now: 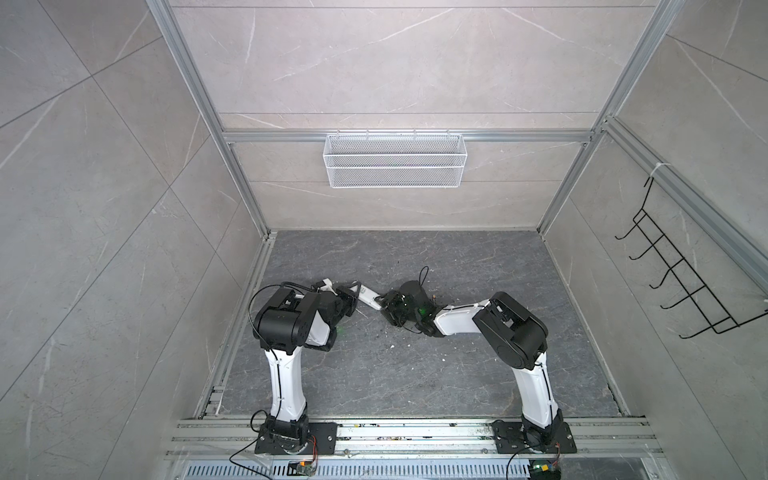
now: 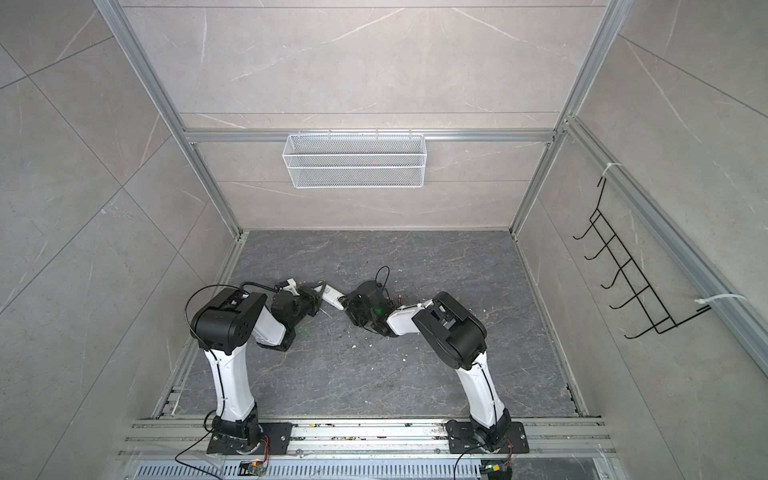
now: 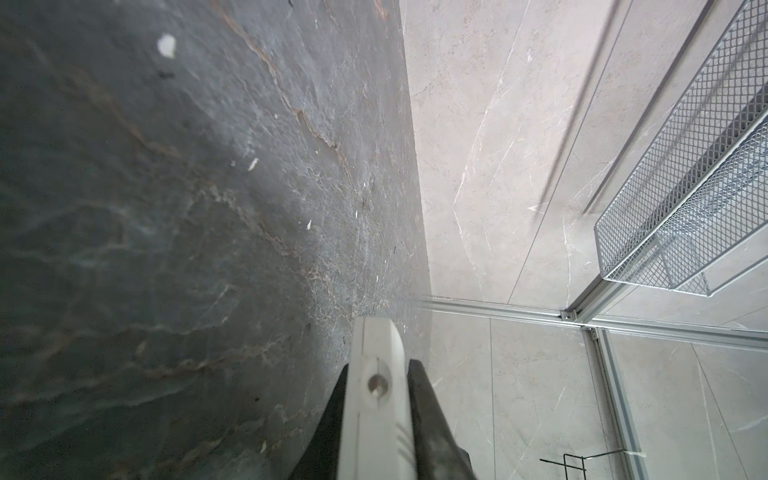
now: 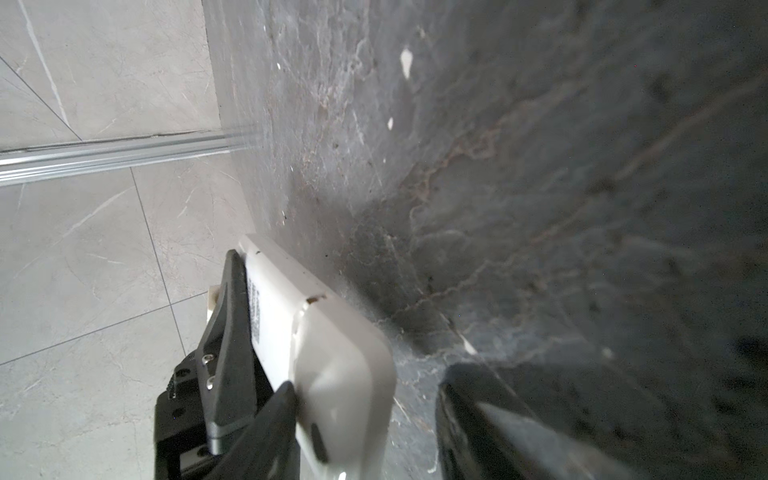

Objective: Load the batteries into the remote control

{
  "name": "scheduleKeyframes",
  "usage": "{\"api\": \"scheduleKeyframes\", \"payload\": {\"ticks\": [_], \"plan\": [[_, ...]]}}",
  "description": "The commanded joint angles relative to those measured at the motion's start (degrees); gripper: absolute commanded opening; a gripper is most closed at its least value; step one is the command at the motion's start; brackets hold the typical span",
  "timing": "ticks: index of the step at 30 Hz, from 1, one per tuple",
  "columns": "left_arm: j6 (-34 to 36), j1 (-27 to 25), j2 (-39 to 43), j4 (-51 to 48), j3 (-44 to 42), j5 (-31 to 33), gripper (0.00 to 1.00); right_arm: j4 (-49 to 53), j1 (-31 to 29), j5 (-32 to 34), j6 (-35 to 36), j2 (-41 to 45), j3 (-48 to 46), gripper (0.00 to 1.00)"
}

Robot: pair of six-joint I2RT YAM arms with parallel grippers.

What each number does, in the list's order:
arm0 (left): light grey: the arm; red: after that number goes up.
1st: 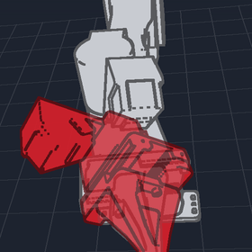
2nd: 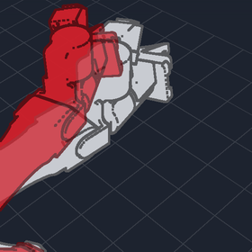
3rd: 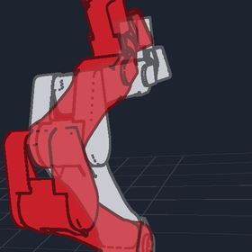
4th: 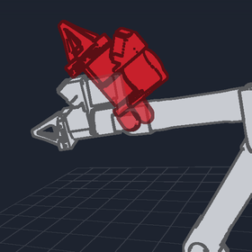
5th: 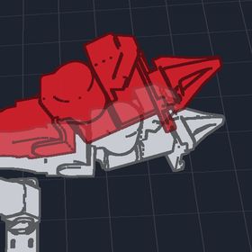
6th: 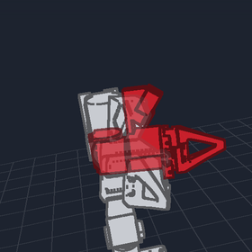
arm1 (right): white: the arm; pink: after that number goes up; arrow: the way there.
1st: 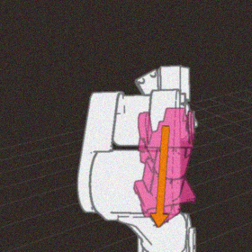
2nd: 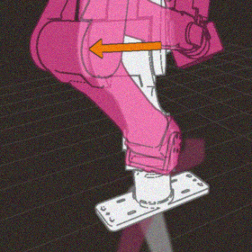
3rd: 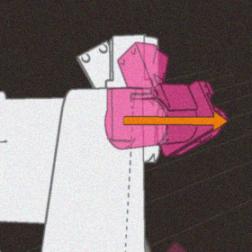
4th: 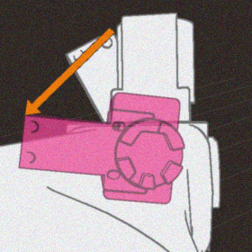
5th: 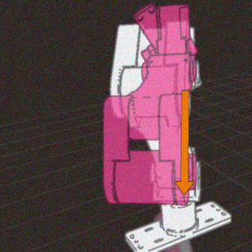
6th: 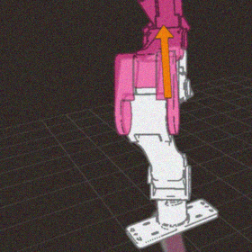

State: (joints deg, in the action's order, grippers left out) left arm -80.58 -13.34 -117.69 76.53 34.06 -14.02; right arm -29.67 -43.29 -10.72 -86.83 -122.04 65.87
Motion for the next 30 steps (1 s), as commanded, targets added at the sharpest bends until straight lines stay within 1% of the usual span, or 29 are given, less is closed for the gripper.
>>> {"api": "scheduleKeyframes", "payload": {"ticks": [1,6,11,15,23,30], "plan": [[-0.6,0.1,2.3,4.5,1.6,0.1,0.00,2.0,-0.6,0.3,-0.4,-2.4,1.2,0.46],[-0.1,0.1,2.0,4.6,2.3,-0.3,0.00,2.8,-0.8,0.4,-0.2,-2.9,1.0,0.32],[1.7,0.1,1.8,4.5,2.8,-0.6,0.00,5.6,-0.6,1.6,1.4,-1.0,-0.6,0.23],[3.4,0.1,1.3,4.5,2.7,-0.7,0.00,9.0,-0.2,2.1,3.5,0.7,-1.4,0.21],[5.7,0.3,0.2,4.5,2.4,-0.3,0.00,11.7,0.5,2.1,4.2,1.6,-3.0,0.18],[9.7,0.4,-0.7,4.6,2.8,-1.0,0.00,16.2,0.9,2.9,6.7,2.2,-2.2,0.20]]}}
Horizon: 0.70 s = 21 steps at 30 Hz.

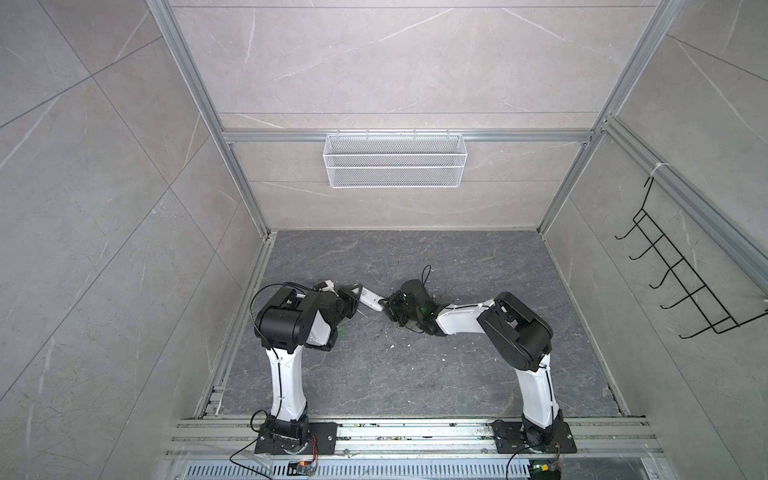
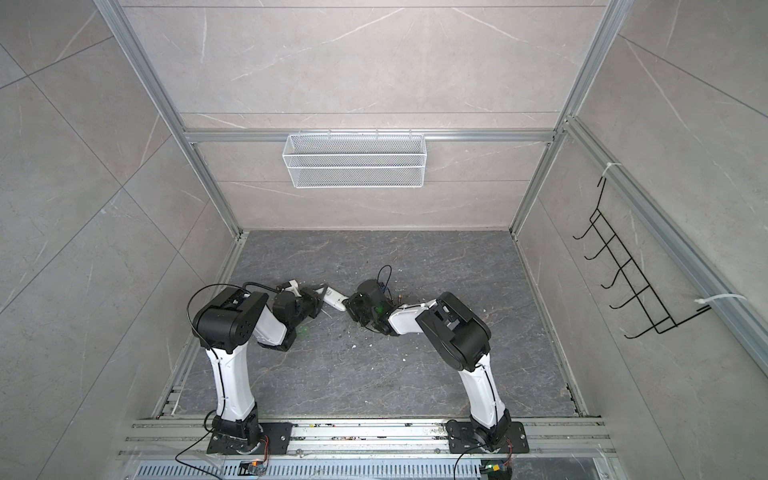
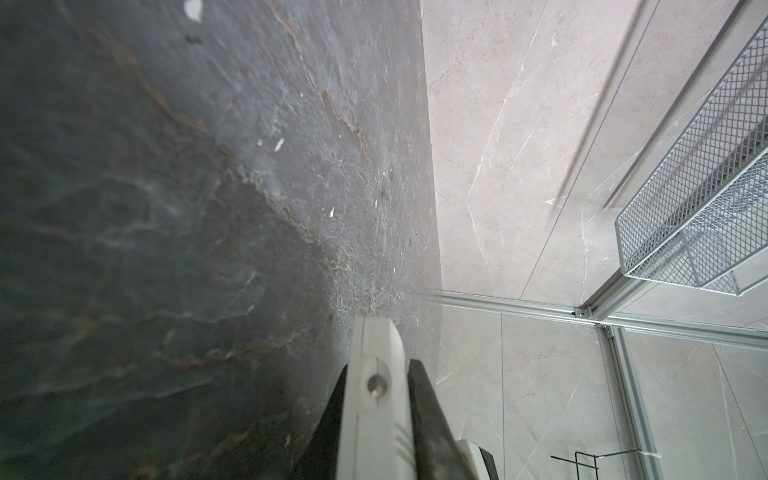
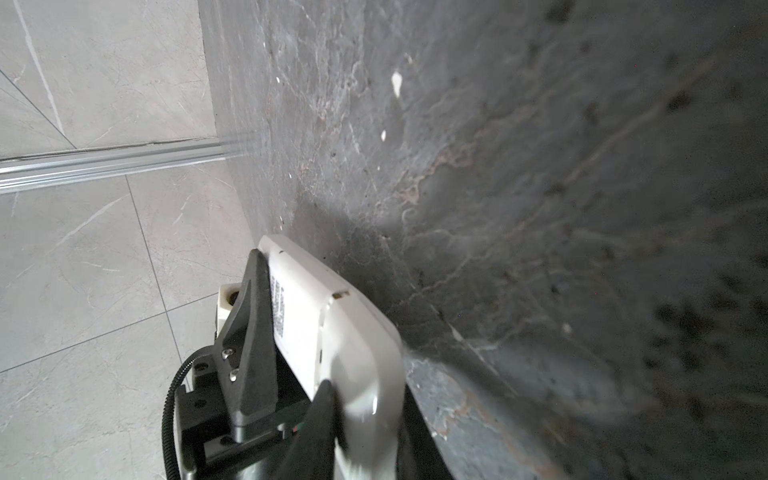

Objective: Load the batteries into the remote control

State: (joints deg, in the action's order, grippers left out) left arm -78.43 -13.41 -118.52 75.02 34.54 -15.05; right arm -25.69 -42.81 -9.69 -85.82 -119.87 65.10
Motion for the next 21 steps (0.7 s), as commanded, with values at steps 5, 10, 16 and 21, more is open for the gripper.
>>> {"api": "scheduleKeyframes", "payload": {"ticks": [5,10,16,21], "plan": [[9.6,0.4,-0.2,6.1,2.9,-1.5,0.00,17.8,0.5,2.7,9.2,0.6,1.0,0.21],[10.8,0.4,0.0,6.1,3.6,-3.0,0.00,20.2,0.8,3.5,11.1,0.8,1.5,0.25],[13.5,0.5,-0.4,6.1,3.9,-3.1,0.00,21.7,1.0,4.0,12.6,0.7,2.3,0.26],[17.6,0.4,0.6,6.1,2.4,-1.7,0.00,23.1,0.9,4.9,13.7,1.1,2.7,0.26]]}}
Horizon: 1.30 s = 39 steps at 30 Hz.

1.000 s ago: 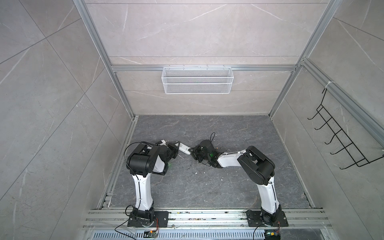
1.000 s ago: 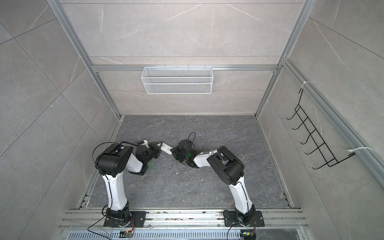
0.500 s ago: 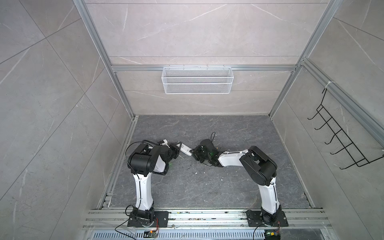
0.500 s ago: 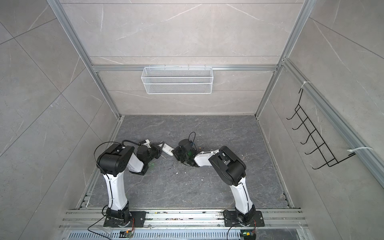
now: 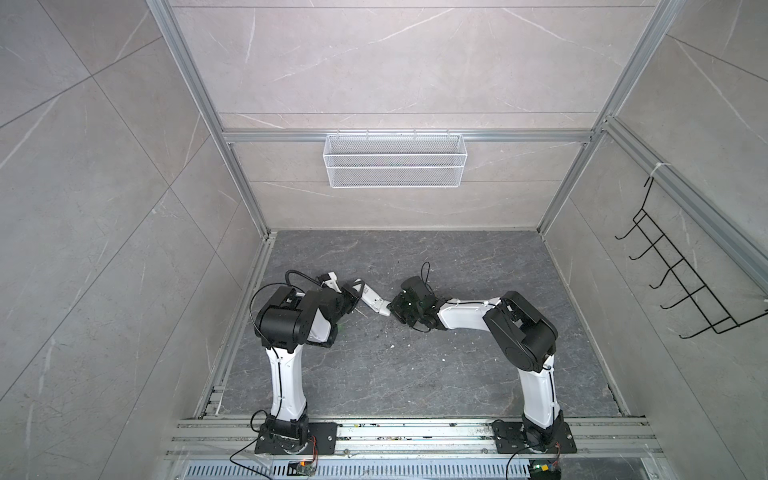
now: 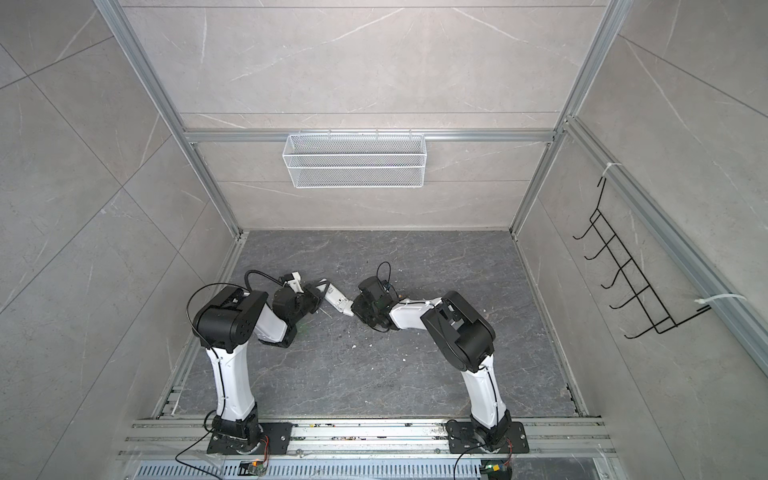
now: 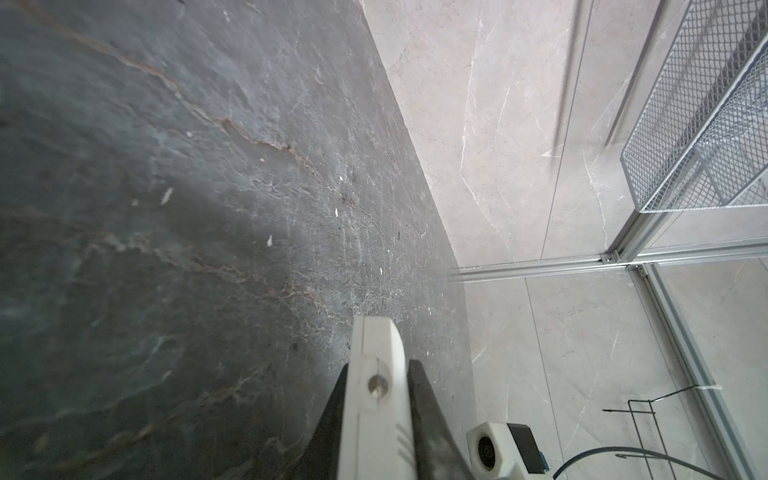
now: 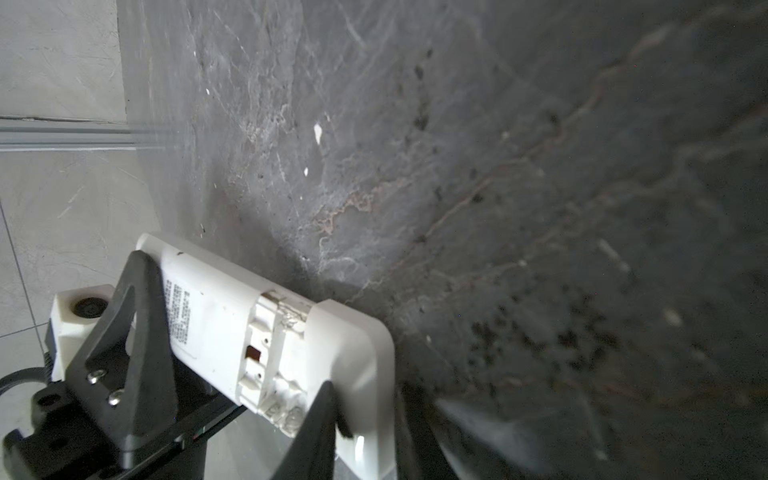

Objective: Load the batteries into the remote control

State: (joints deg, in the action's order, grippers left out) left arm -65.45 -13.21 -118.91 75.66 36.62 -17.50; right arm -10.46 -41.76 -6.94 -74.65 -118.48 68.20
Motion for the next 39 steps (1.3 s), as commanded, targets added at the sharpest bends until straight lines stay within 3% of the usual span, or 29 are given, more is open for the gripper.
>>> {"api": "scheduleKeyframes", "payload": {"ticks": [1,6,12,14,16,18,20,23,25,27,30,35,39], "plan": [[5.3,0.2,1.4,5.4,0.0,1.1,0.00,8.3,-0.1,2.3,2.8,0.0,-0.4,0.26],[7.8,2.1,4.3,5.4,-2.7,4.4,0.00,10.7,-0.1,3.7,4.9,1.8,-0.7,0.26],[10.8,4.0,6.4,5.3,-3.4,2.8,0.00,13.0,-0.1,4.4,7.2,2.9,0.2,0.28],[11.7,4.1,7.2,5.4,-3.9,2.4,0.00,14.8,-0.2,4.3,9.0,3.8,1.1,0.33],[11.8,4.4,8.3,5.4,-4.2,0.7,0.00,16.6,-0.1,4.9,11.6,6.1,1.7,0.44],[9.7,4.8,8.9,5.3,-3.8,-2.8,0.00,21.6,-0.1,6.6,17.3,8.7,4.1,0.59],[7.0,4.8,8.7,5.3,-2.1,-8.8,0.00,25.8,0.1,7.6,24.1,11.1,6.2,0.66],[0.2,4.9,6.7,4.2,2.2,-19.2,0.00,27.2,0.4,10.7,35.9,15.5,5.4,0.69],[-2.0,5.0,5.1,3.8,3.7,-24.0,0.00,30.4,0.6,16.5,42.2,17.1,5.8,0.70],[-2.1,5.0,4.9,5.4,1.3,-23.6,0.00,34.4,0.7,24.7,47.2,17.5,7.0,0.72],[2.4,5.0,7.8,5.3,-2.7,-22.2,0.00,35.0,1.2,27.9,53.7,17.5,7.0,0.76],[4.8,4.1,12.0,5.3,-7.6,-17.4,0.00,39.4,5.5,16.4,52.6,14.2,10.7,0.72],[6.0,2.1,12.2,5.3,-6.7,-19.7,0.00,43.0,6.8,12.4,53.2,9.6,14.3,0.68]]}}
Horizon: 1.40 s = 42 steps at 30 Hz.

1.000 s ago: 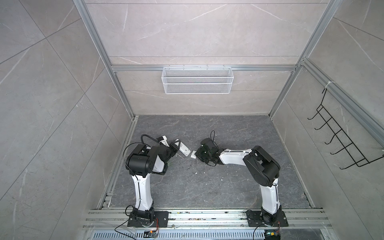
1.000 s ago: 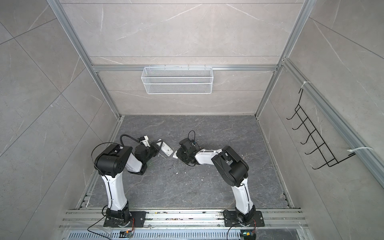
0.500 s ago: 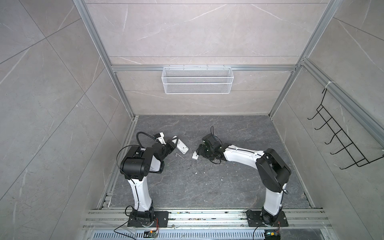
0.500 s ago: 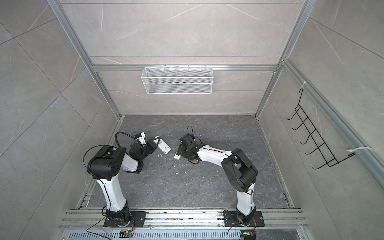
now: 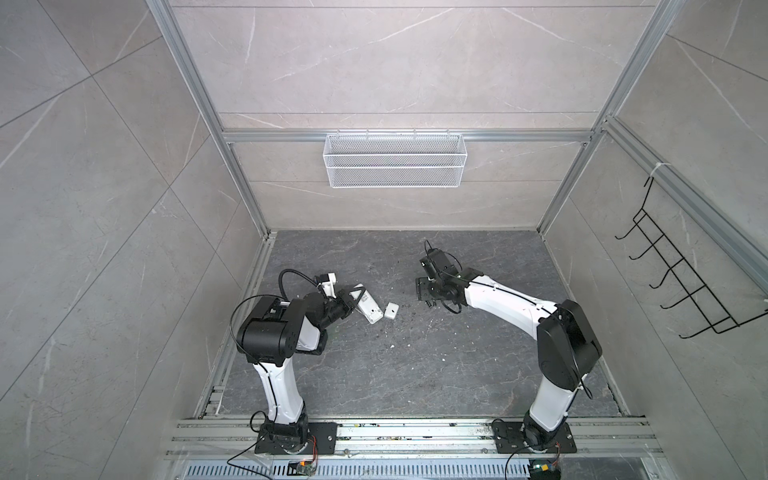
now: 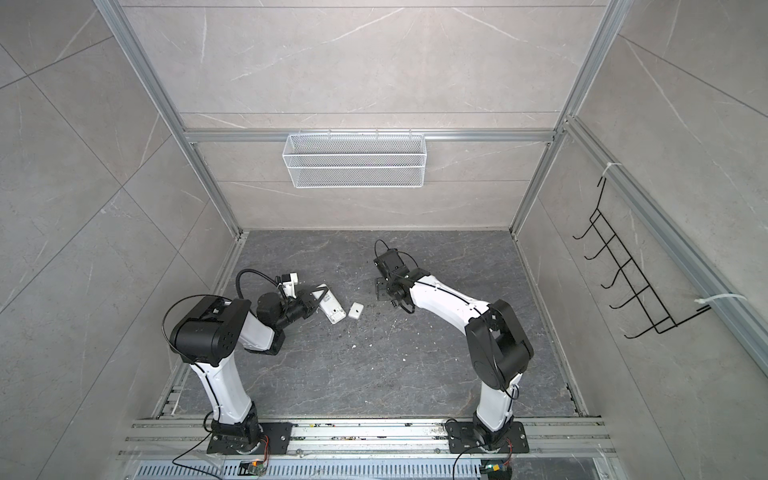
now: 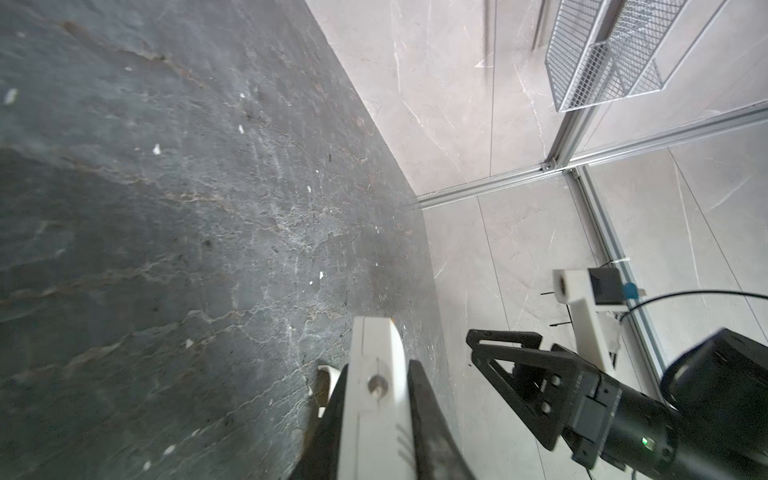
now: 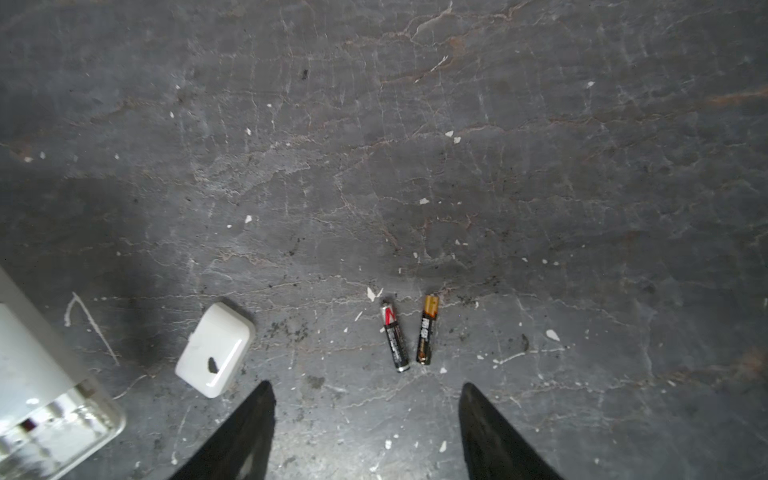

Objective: Load the batteries into the remote control

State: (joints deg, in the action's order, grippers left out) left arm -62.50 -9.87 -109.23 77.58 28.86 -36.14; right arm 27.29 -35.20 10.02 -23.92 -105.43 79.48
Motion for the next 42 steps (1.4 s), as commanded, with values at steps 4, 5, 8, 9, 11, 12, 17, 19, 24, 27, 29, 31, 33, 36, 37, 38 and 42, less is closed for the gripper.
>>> {"api": "scheduleKeyframes", "payload": {"ticks": [4,5,8,9,11,12,17,19,24,27,29,31,33,36,37,38,42], "plan": [[5.1,-1.2,3.7,3.4,-0.6,0.8,0.00,9.4,1.0,-7.9,2.0,-7.2,6.8,0.64],[5.0,-1.1,3.6,3.4,-0.8,1.3,0.00,10.2,1.1,-8.1,2.0,-7.7,7.6,0.64],[3.2,-1.1,2.9,3.4,-0.1,0.5,0.00,10.7,1.2,-12.9,-1.0,-6.8,8.7,0.59],[2.4,-1.2,2.5,3.4,0.2,0.5,0.00,7.5,1.1,-17.2,-4.8,-5.0,6.7,0.59],[1.0,-1.1,1.6,3.5,0.4,0.9,0.00,-6.6,0.8,-26.4,-15.0,-0.5,-2.2,0.62],[-0.1,-1.1,1.3,3.4,0.4,1.2,0.00,-17.3,0.4,-29.8,-21.3,1.7,-8.0,0.66],[-8.5,-1.4,1.5,3.4,1.4,5.9,0.00,-46.4,-2.8,-29.7,-37.5,4.1,-21.4,0.78],[-13.7,-1.8,2.0,3.5,1.6,9.6,0.00,-48.8,-4.0,-28.3,-38.7,4.3,-21.9,0.80],[-17.4,-6.0,4.3,3.5,3.7,16.4,0.00,-58.4,-5.3,-27.7,-43.8,2.2,-22.8,0.81],[-19.9,-8.1,4.4,3.6,5.1,20.4,0.00,-63.0,-5.7,-27.5,-46.3,0.4,-22.1,0.80],[-22.2,-9.2,4.4,3.5,6.0,22.2,0.00,-66.0,-6.0,-27.6,-48.6,-0.9,-21.5,0.78],[-23.7,-10.2,4.9,3.5,6.2,24.3,0.00,-68.7,-6.3,-27.1,-50.3,-1.4,-21.5,0.77],[-24.4,-11.0,5.8,3.6,6.0,26.2,0.00,-70.2,-6.3,-26.3,-51.4,-1.2,-22.1,0.76],[-25.3,-11.3,7.4,3.5,5.5,28.2,0.00,-69.8,-6.2,-25.5,-51.4,0.0,-23.1,0.76],[-25.5,-11.3,7.8,3.5,5.5,28.5,0.00,-69.3,-6.3,-25.2,-51.1,0.6,-23.5,0.76],[-25.6,-11.3,8.2,3.5,5.5,28.5,0.00,-69.0,-6.2,-25.0,-50.7,1.1,-23.9,0.76],[-26.5,-12.2,8.4,3.5,6.3,28.0,0.00,-68.9,-6.3,-24.5,-50.4,1.5,-23.8,0.71]]}}
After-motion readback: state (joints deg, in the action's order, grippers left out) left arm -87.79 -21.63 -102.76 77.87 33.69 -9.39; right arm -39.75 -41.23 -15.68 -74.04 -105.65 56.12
